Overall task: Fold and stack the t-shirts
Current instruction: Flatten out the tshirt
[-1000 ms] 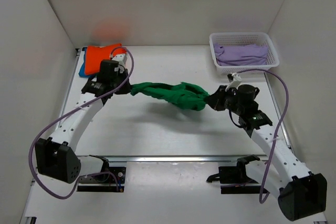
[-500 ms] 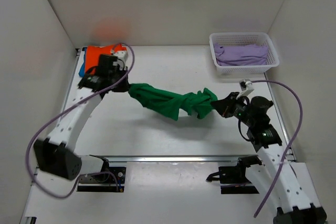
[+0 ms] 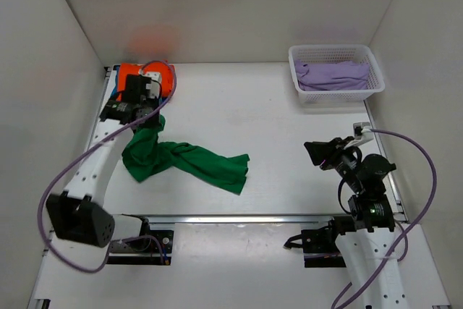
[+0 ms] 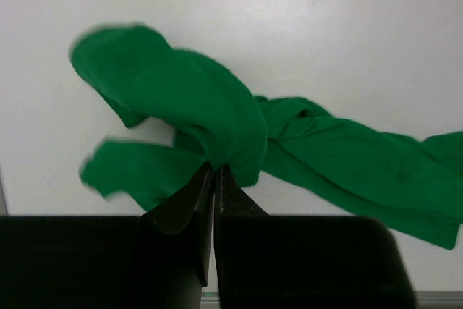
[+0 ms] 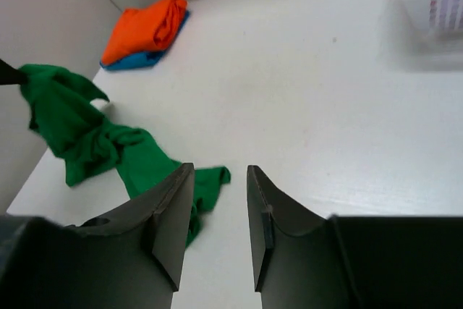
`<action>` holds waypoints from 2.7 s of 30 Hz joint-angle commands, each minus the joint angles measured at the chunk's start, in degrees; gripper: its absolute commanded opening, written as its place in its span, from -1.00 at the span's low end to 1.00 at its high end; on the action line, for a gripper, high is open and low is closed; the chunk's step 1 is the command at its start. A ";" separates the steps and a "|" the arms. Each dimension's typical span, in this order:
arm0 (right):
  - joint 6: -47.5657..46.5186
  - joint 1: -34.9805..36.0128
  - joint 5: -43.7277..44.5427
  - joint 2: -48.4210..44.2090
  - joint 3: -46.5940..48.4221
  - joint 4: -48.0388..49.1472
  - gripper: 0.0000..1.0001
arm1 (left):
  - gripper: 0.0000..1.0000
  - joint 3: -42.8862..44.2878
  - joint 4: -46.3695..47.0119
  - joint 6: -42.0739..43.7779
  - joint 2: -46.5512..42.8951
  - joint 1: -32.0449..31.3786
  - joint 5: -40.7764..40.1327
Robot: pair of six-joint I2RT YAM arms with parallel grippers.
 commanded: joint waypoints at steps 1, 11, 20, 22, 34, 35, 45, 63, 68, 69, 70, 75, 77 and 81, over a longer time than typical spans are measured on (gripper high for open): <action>0.39 -0.57 -2.62 2.98 -2.38 -0.74 -0.36 | -0.66 -5.44 4.20 0.71 5.61 1.96 -1.02; -0.67 20.48 4.73 22.93 -5.37 7.34 -0.05 | -0.72 -4.66 8.09 0.36 10.28 5.66 -0.31; 7.67 24.03 -3.49 47.89 -1.33 23.67 0.10 | -0.96 -7.99 8.08 -0.17 5.54 5.23 -0.23; 9.79 23.59 -5.52 49.82 -0.72 25.89 0.12 | -0.96 -8.70 8.44 -0.17 4.57 5.49 0.91; 19.54 30.00 -9.39 58.71 2.36 35.12 0.09 | -0.88 -12.83 9.93 -0.96 2.72 4.87 2.14; 19.98 30.62 -9.22 59.93 2.88 35.56 0.08 | -0.88 -12.92 9.93 -0.79 2.37 4.87 2.06; 24.38 31.95 -12.28 68.38 6.75 42.24 -0.58 | -1.00 -13.80 9.76 -1.13 1.67 5.40 2.58; 2.34 -3.36 -11.07 26.84 27.41 -0.71 -0.98 | -1.00 18.29 -0.53 -2.37 -4.04 7.68 -10.25; -1.88 -7.45 -5.81 22.33 24.95 -6.36 -1.00 | -1.00 16.26 0.70 -0.79 -4.66 8.22 -12.96; -2.59 -6.91 -4.57 22.24 23.73 -6.80 -1.00 | -1.00 16.35 0.88 -0.35 -4.31 8.21 -13.41; -2.95 -6.56 -4.04 22.85 23.11 -7.41 -1.00 | -1.00 16.61 0.88 0.00 -3.96 7.60 -13.59; -6.81 -11.82 0.35 24.09 20.03 -8.65 -1.00 | -1.00 14.77 2.80 0.10 1.75 9.26 -11.13; -8.13 -11.66 1.15 25.49 18.10 -8.12 -1.00 | -1.00 12.58 5.00 -0.52 4.47 10.76 -7.27; -7.18 -11.65 -0.95 29.18 13.18 -3.30 -1.00 | -0.96 8.54 9.48 -1.22 12.89 11.11 -3.48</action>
